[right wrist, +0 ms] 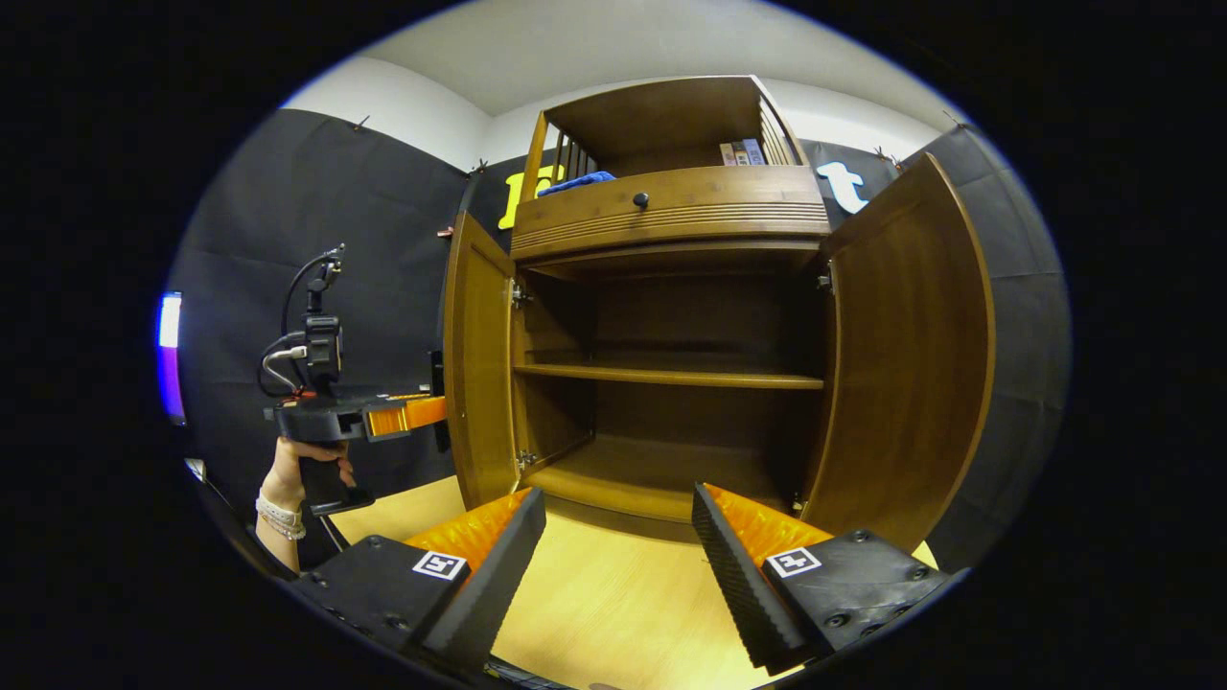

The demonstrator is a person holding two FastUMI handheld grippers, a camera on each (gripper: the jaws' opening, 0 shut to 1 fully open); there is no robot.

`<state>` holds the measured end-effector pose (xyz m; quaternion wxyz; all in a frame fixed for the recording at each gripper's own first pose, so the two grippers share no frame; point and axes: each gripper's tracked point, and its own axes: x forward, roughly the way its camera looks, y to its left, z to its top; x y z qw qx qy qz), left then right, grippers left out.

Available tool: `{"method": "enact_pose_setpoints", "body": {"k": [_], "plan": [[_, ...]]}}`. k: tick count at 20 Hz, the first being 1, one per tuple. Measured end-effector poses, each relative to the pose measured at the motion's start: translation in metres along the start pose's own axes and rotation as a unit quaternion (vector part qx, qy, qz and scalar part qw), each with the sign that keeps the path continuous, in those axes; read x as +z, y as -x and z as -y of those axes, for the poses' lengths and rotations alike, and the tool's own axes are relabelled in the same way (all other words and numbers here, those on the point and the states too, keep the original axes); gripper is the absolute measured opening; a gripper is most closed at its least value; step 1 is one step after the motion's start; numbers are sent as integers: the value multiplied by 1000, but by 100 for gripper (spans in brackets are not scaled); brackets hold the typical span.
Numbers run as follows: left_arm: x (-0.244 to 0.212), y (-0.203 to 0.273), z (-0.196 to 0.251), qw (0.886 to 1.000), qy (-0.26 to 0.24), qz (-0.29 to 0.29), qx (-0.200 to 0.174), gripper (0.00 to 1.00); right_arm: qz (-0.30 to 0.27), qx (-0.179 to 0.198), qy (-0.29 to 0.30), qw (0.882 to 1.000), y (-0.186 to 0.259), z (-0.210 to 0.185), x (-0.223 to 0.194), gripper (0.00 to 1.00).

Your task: Open the right door of the double-door shoe cabinet with the right hand, and open the left door with the left hand.

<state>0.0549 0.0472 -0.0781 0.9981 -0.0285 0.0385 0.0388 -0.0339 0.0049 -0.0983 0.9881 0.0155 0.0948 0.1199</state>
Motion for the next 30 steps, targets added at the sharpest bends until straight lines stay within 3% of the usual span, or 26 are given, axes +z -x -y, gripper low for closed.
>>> {"method": "enact_pose_setpoints", "body": {"k": [16, 25, 30], "plan": [[2, 30, -73, 996, -6, 7, 86, 6, -3, 41, -1, 999, -15, -44, 2, 98], [20, 71, -80, 995, -10, 22, 92, 5, 0, 44, -4, 999, -14, -47, 4, 97], [58, 109, -19, 997, -13, 64, 31, 5, 13, 25, -7, 1000, -8, -42, 9, 98]]}}
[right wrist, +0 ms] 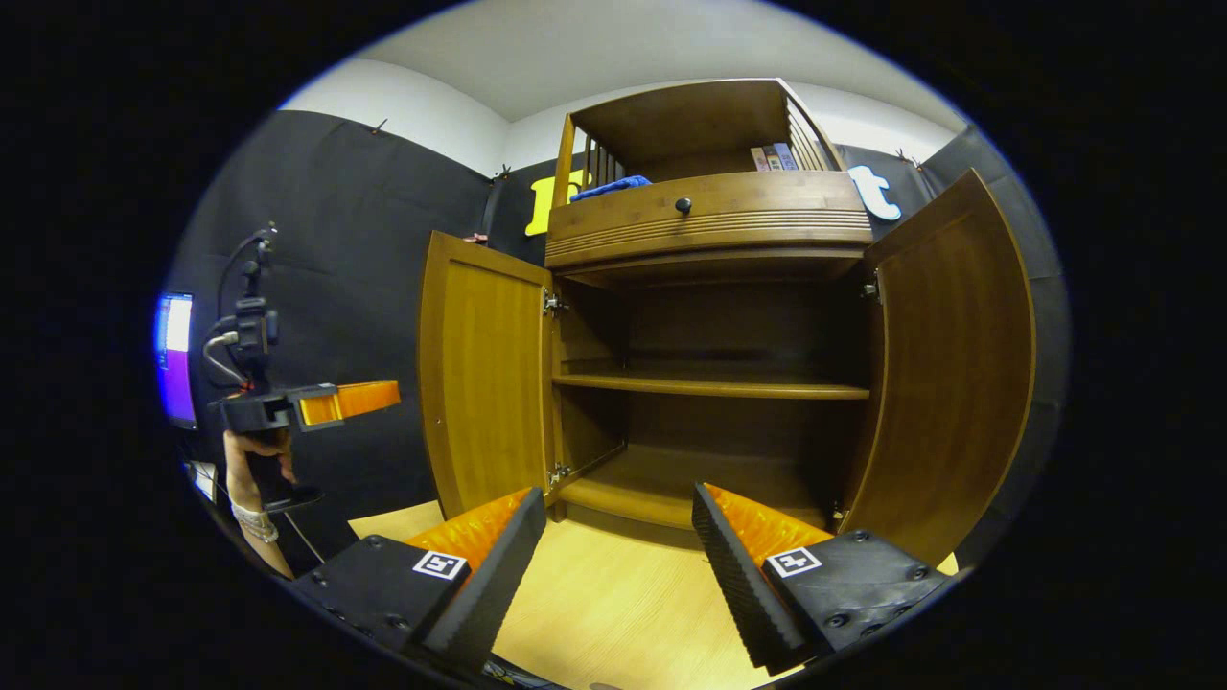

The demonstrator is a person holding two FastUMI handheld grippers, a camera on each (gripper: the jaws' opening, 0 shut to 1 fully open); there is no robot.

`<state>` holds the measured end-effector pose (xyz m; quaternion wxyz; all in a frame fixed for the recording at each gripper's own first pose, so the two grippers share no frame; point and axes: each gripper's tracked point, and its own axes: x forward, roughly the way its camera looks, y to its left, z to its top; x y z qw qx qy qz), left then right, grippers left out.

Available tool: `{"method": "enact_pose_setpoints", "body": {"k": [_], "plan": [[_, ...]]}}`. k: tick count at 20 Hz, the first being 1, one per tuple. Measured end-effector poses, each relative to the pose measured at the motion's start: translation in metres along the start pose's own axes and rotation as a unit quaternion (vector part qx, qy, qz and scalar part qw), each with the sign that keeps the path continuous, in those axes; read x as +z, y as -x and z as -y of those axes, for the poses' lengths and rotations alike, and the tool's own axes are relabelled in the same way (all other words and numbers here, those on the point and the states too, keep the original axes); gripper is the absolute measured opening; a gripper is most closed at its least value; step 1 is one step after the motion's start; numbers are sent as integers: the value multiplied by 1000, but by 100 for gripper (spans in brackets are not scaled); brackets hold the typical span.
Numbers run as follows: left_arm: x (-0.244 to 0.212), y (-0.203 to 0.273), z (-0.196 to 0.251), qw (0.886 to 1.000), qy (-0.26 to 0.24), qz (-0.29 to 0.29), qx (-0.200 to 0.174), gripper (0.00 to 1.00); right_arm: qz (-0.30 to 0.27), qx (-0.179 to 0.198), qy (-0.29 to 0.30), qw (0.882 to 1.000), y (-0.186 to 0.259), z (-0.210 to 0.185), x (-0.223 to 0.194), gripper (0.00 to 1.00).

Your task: Open the right door of the double-door shoe cabinet with the right hand, and open the left door with the left hand.

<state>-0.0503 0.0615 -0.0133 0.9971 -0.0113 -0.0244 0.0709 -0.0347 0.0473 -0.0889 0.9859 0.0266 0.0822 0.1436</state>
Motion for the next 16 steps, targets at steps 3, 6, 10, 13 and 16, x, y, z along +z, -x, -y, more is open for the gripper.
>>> {"method": "enact_pose_setpoints", "body": {"k": [3, 6, 10, 13, 16], "plan": [[8, 11, 57, 996, -9, -7, -88, 18, 2, -10, -4, 1000, 4, 3, 3, 97], [13, 3, 72, 994, -28, -7, -104, 70, 11, -19, -5, 1000, 8, 6, 15, 99], [11, -4, 93, 993, -20, -7, -118, 93, 29, -50, 13, 998, 13, 22, 33, 98], [20, -7, 102, 993, -14, 5, -118, 94, 38, -71, 17, 997, 21, 27, 44, 98], [21, -8, 116, 991, -15, 6, -133, 95, 45, -84, 15, 995, 29, 34, 55, 98]]}}
